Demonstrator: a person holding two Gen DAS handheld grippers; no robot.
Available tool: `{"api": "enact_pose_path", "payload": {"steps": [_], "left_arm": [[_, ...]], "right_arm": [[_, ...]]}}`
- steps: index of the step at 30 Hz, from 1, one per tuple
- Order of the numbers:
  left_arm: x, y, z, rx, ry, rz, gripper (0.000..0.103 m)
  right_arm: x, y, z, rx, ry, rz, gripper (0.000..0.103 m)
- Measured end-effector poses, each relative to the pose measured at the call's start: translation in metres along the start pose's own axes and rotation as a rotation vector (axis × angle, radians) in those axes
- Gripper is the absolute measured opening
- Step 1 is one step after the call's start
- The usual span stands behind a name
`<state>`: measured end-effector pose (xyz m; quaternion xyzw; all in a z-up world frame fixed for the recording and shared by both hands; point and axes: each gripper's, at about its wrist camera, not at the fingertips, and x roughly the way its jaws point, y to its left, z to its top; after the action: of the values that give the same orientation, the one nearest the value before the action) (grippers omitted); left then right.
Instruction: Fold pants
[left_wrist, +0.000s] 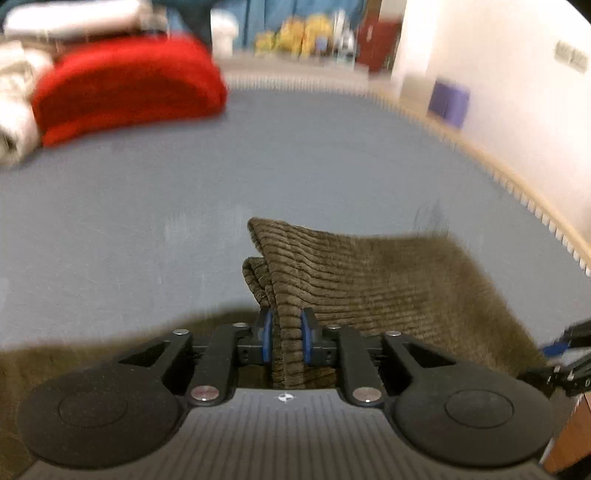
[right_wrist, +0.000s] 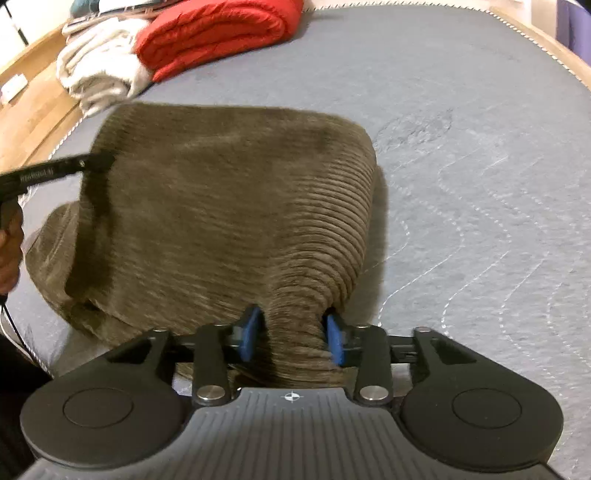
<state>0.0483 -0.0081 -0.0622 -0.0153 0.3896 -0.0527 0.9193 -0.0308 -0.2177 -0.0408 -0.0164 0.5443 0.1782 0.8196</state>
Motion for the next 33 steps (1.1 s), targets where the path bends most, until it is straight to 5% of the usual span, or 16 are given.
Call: {"api": "enact_pose_path", "payload": {"steps": [2,4,8,11,14,16,19,26,33], "left_arm": [[0.007,0.0,-0.005,0.02,0.0,0.115,0.023],[-0.004,-0.01,-0.004,0.103,-0.073,0.156,0.034],[-0.032,-0.033,-0.005,0.201,-0.175,0.029,0.043],[-0.018,-0.045,-0.018,0.228,-0.017,-0.156,0.048],[0.023,-0.062,-0.049,0.368,0.259,-0.17,0.051],[0.022,-0.068,-0.059,0.448,0.221,-0.15,0.053],[0.009,-0.058,-0.045,0.35,0.169,-0.166,0.053],[-0.027,-0.038,0.001,-0.017,-0.046,-0.333,0.076],[-0.029,-0.067,0.013,-0.012,-0.034,-0.494,0.08]], "right_arm": [[0.01,0.002,-0.002,-0.019,0.033,-0.036,0.058],[0.019,0.002,-0.004,-0.012,0.058,-0.056,0.065],[0.026,-0.003,-0.002,0.032,0.079,-0.054,0.068],[0.03,-0.001,-0.005,0.045,0.084,-0.055,0.069],[0.031,-0.003,-0.007,0.08,0.083,-0.046,0.067],[0.03,-0.004,-0.008,0.094,0.071,-0.042,0.056],[0.02,0.005,-0.006,0.068,0.026,-0.059,0.036],[-0.014,0.067,-0.005,-0.205,-0.163,-0.069,0.026],[-0.009,0.142,-0.021,-0.512,-0.233,-0.095,0.025]]}}
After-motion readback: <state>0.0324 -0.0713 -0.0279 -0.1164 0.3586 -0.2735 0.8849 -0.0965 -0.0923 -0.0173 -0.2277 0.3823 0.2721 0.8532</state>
